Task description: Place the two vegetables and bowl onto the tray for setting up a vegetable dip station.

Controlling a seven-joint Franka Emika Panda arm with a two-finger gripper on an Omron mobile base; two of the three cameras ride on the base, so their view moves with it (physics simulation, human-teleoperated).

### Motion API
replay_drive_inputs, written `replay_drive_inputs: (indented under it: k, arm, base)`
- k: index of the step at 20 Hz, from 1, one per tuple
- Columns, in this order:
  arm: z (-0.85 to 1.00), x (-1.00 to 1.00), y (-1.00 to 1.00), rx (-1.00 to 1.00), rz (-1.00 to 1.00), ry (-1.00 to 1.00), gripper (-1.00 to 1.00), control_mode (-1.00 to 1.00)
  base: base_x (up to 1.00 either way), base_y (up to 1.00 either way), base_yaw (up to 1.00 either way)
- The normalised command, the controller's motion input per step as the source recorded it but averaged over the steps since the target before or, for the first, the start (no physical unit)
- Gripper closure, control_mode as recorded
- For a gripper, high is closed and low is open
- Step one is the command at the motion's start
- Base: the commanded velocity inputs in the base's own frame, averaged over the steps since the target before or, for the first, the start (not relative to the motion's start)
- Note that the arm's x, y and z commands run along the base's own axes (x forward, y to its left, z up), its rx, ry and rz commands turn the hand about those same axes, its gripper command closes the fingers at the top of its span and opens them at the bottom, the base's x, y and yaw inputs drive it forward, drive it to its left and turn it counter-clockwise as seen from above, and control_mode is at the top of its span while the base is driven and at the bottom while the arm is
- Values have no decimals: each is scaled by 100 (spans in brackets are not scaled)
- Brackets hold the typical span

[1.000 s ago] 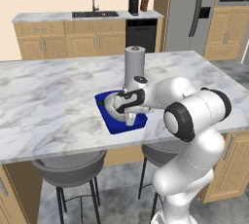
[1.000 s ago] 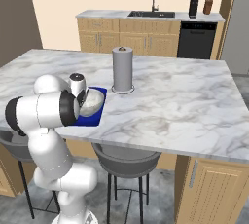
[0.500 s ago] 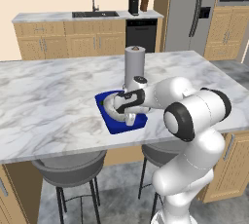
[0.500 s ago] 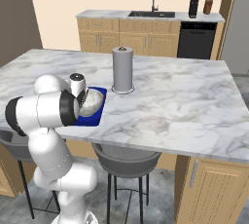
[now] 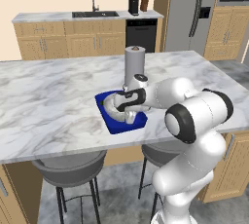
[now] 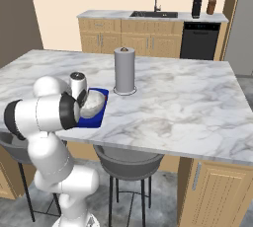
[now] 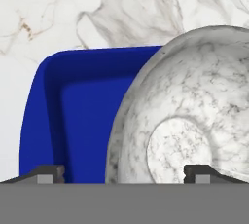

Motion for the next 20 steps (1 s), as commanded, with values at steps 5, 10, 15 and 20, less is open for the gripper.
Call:
replay_drive_inputs:
  k: [5,10,15,20]
  arm:
    - [52,-7,0,0,0,0,-100,-100]
    - [70,-28,-3,0,0,0,-100,-100]
    - [57,-38,-28,0,0,0,-100,-100]
    - [47,-47,-49,0,0,0,-100,-100]
  base:
    - [0,0,0]
    - [0,0,0]
    - [0,0,0]
    - [0,0,0]
